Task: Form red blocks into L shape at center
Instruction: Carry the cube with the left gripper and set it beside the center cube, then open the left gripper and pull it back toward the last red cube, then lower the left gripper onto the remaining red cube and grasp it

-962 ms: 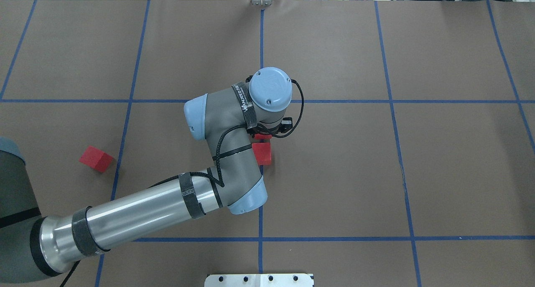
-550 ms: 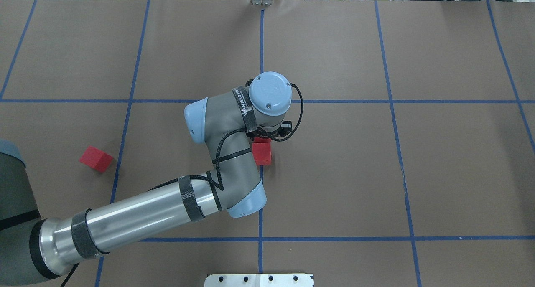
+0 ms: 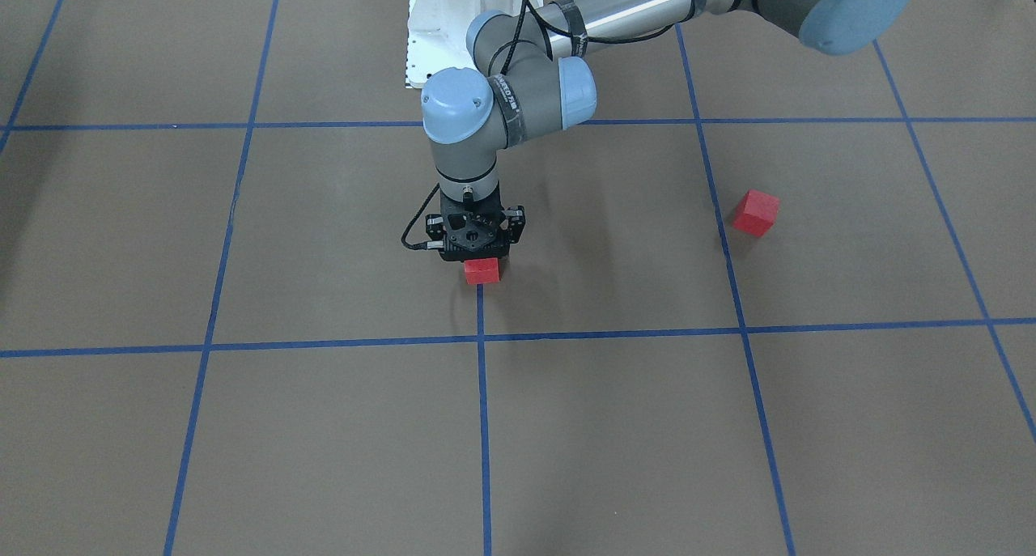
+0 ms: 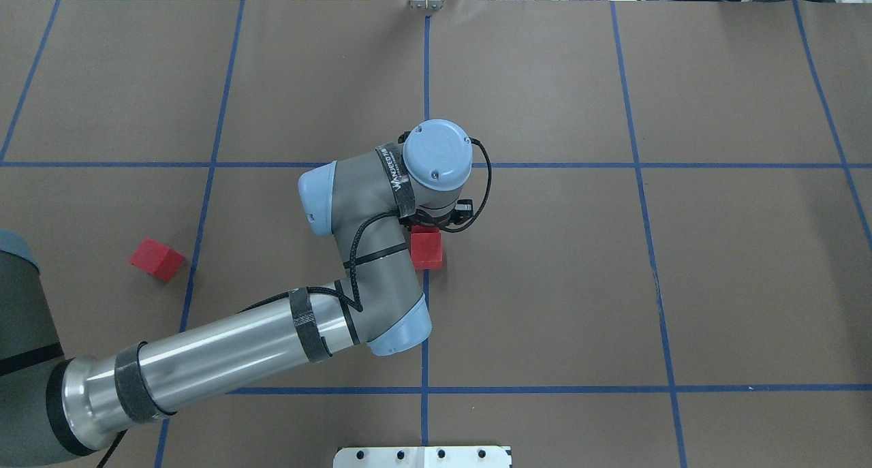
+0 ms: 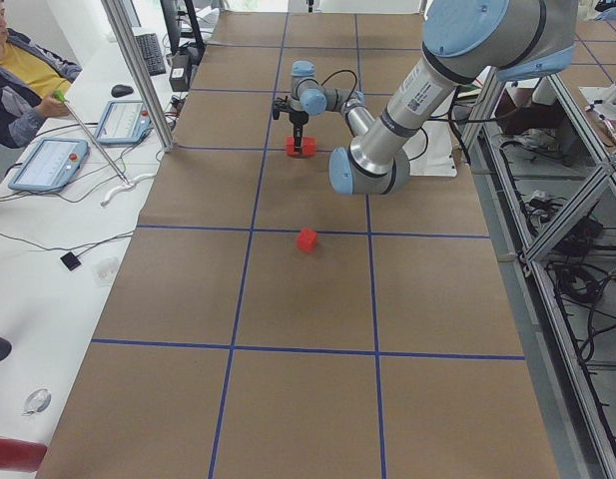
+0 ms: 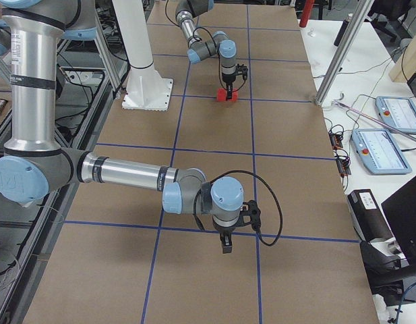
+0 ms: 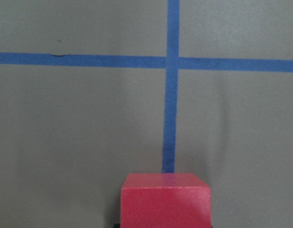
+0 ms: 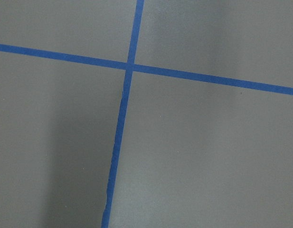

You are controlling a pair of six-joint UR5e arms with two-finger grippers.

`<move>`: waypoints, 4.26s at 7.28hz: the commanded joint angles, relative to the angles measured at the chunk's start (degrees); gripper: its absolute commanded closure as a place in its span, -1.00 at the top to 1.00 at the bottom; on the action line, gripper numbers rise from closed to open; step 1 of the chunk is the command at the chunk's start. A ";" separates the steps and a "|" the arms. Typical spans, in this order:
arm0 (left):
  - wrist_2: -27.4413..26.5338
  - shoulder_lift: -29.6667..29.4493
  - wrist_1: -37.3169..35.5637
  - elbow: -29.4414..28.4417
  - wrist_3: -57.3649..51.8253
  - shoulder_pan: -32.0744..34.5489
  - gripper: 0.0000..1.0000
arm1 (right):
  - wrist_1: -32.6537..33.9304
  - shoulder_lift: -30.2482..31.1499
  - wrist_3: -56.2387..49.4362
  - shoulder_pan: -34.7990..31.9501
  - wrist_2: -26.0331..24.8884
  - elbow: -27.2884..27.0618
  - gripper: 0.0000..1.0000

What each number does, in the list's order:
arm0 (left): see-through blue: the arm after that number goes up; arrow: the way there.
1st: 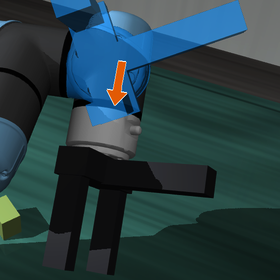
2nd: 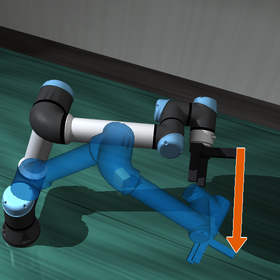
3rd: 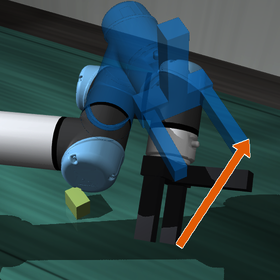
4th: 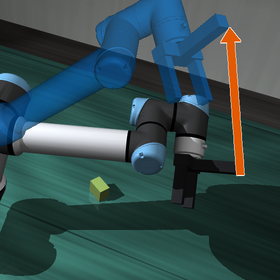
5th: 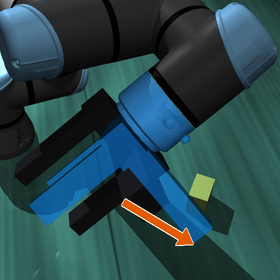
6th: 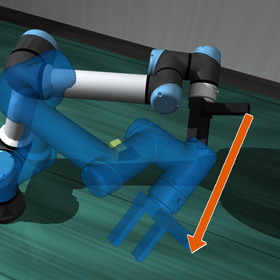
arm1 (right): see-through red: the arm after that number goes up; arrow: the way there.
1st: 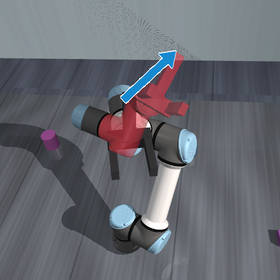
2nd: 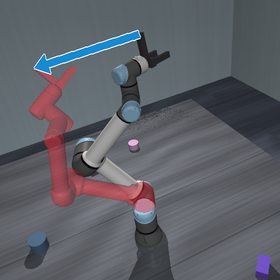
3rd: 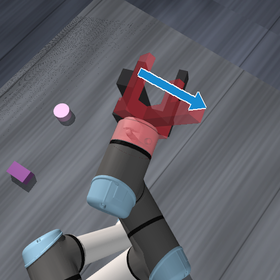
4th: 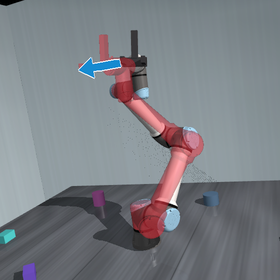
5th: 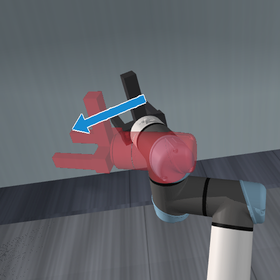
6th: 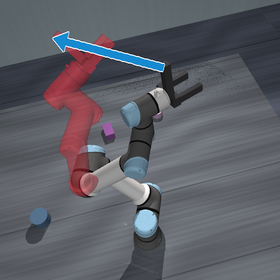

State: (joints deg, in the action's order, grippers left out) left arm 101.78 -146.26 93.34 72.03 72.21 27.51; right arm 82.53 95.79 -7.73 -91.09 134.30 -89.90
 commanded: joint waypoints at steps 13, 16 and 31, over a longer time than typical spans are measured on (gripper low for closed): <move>1.41 0.09 0.17 0.12 -1.70 0.00 0.00 | 0.00 0.01 0.00 -0.06 -0.09 -0.01 1.00; 1.41 2.11 3.33 0.30 -2.25 -0.09 0.98 | 0.00 0.01 0.00 -0.06 -0.09 -0.01 1.00; 14.50 52.65 15.55 32.91 -33.06 18.10 1.00 | 0.00 -0.16 0.18 0.03 -0.09 0.17 1.00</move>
State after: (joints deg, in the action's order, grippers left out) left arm 116.15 -94.13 108.48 105.06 34.77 45.72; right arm 82.60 95.70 -7.56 -91.05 134.26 -89.66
